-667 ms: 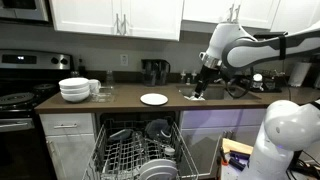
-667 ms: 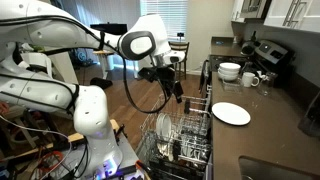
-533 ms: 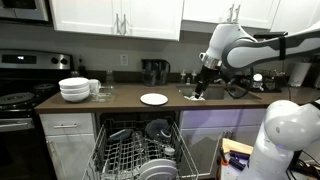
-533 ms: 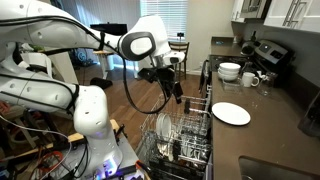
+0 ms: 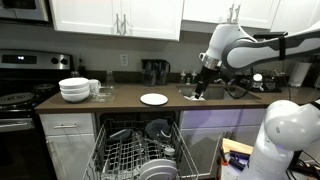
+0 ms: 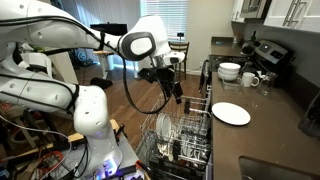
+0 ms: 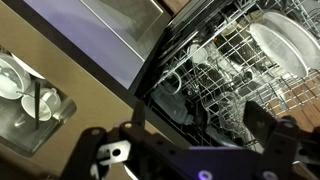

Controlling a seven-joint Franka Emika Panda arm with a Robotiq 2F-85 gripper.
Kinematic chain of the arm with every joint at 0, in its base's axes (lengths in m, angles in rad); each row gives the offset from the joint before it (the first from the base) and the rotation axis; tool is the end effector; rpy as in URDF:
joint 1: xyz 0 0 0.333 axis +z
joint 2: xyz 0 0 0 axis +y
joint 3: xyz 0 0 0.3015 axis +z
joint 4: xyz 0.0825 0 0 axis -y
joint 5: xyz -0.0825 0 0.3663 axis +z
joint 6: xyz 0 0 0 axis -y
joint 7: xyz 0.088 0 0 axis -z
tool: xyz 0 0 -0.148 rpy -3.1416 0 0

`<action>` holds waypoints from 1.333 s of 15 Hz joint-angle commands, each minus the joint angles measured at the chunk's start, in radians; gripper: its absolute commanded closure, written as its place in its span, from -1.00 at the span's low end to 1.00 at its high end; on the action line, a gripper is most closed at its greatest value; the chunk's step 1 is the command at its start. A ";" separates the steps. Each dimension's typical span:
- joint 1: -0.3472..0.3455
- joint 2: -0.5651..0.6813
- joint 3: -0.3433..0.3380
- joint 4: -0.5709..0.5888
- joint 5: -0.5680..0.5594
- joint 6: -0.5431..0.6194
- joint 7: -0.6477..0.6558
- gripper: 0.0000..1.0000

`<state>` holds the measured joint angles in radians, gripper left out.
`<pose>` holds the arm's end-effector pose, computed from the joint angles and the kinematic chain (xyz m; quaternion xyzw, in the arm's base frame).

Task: Take a plate from the dishwasher and stack it on the counter

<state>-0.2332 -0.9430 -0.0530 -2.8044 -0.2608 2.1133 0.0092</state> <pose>0.2849 -0.1032 0.4310 0.9836 -0.0849 0.1119 0.1129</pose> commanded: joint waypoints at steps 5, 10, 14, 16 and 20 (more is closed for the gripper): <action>0.094 0.120 0.011 0.066 0.007 0.027 -0.037 -1.00; 0.221 0.303 0.039 0.149 0.000 0.056 -0.120 -1.00; 0.284 0.436 0.046 0.207 0.012 0.078 -0.173 -1.00; 0.298 0.494 0.055 0.229 0.005 0.097 -0.181 -1.00; 0.309 0.609 0.085 0.256 -0.005 0.150 -0.160 -1.00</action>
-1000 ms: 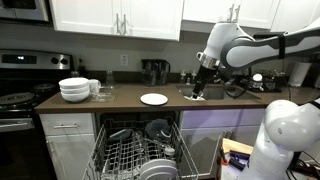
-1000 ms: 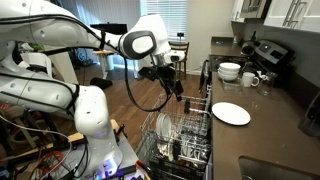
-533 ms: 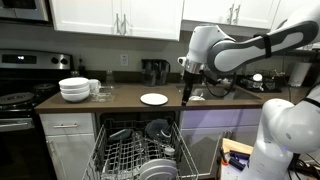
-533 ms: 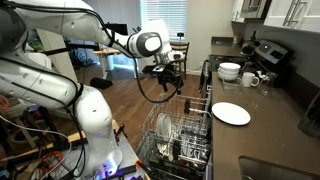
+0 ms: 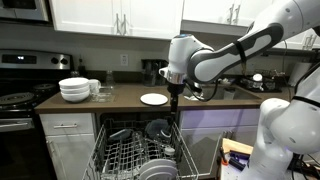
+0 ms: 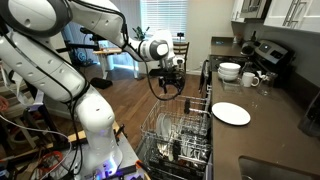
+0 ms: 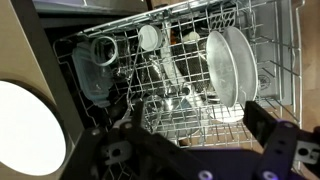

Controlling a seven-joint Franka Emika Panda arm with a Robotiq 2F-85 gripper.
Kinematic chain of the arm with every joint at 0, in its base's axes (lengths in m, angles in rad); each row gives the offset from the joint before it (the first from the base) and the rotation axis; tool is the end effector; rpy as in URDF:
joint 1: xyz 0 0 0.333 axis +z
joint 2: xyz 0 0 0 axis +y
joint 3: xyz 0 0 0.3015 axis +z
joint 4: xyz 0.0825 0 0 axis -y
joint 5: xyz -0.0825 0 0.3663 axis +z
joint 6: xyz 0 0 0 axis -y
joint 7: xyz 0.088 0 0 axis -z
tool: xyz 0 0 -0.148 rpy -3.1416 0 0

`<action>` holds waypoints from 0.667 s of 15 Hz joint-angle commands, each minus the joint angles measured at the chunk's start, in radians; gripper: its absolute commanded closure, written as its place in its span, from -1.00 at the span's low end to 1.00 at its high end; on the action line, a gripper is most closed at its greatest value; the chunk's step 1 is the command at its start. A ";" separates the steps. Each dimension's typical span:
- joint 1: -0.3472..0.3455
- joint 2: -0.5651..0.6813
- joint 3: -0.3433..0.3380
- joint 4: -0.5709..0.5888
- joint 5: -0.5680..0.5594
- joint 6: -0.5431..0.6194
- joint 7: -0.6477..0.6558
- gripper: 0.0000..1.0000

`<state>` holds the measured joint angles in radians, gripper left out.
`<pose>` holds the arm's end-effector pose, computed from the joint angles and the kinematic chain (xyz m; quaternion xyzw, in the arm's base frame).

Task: Take a plate from the dishwasher and stack it on the counter

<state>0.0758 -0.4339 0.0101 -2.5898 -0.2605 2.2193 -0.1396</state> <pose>0.3974 0.0172 0.3675 0.9761 0.1857 0.0283 0.1089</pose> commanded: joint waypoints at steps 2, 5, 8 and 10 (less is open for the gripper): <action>0.001 0.156 0.041 0.050 -0.017 0.083 0.003 -1.00; 0.004 0.234 0.064 0.063 -0.023 0.124 0.008 -1.00; 0.008 0.315 0.087 0.081 -0.038 0.154 0.016 -1.00; 0.009 0.366 0.096 0.094 -0.052 0.170 0.019 -1.00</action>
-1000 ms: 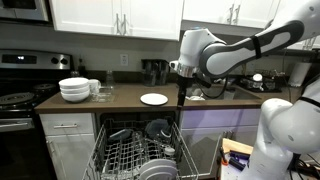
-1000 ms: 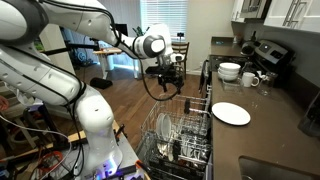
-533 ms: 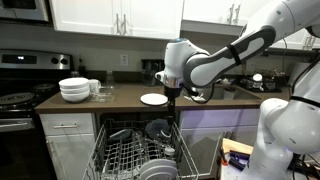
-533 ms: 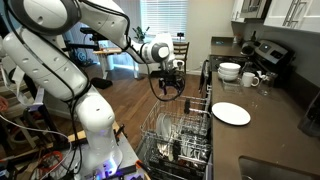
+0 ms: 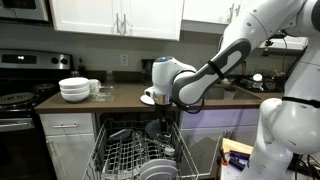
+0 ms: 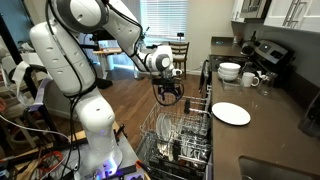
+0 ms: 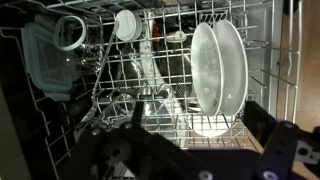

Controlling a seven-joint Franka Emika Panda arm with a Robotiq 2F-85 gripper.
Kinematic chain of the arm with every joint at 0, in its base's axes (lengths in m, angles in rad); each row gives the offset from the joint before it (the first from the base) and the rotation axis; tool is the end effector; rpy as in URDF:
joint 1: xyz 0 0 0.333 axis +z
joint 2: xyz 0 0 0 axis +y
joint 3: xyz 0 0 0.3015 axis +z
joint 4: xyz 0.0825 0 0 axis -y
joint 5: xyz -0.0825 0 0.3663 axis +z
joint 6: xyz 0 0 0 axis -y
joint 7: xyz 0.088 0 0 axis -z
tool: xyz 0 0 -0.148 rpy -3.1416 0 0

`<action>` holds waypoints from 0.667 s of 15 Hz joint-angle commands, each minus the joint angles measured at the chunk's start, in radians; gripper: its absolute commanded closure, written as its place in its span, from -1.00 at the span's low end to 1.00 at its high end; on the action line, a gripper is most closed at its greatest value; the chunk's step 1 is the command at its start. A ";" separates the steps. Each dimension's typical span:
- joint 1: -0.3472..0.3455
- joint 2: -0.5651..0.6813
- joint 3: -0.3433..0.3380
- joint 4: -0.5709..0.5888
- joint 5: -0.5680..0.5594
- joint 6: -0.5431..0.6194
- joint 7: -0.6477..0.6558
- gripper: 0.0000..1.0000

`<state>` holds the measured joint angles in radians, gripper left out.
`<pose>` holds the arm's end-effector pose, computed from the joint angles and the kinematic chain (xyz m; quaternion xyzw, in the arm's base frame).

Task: Take a plate from the dishwasher and stack it on the counter

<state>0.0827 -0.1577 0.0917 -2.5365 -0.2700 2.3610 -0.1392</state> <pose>0.4288 0.0631 0.2873 0.9631 0.2493 -0.0081 0.1011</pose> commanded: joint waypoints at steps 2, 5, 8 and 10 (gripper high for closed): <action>0.006 0.141 0.019 0.054 -0.056 0.026 0.012 -1.00; 0.006 0.118 0.014 0.035 -0.031 0.010 0.001 -1.00; 0.006 0.134 0.015 0.046 -0.031 0.010 0.001 -1.00; 0.004 0.177 0.015 0.053 -0.069 0.041 0.026 -1.00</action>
<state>0.0836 -0.0229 0.1109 -2.4909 -0.3022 2.3742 -0.1374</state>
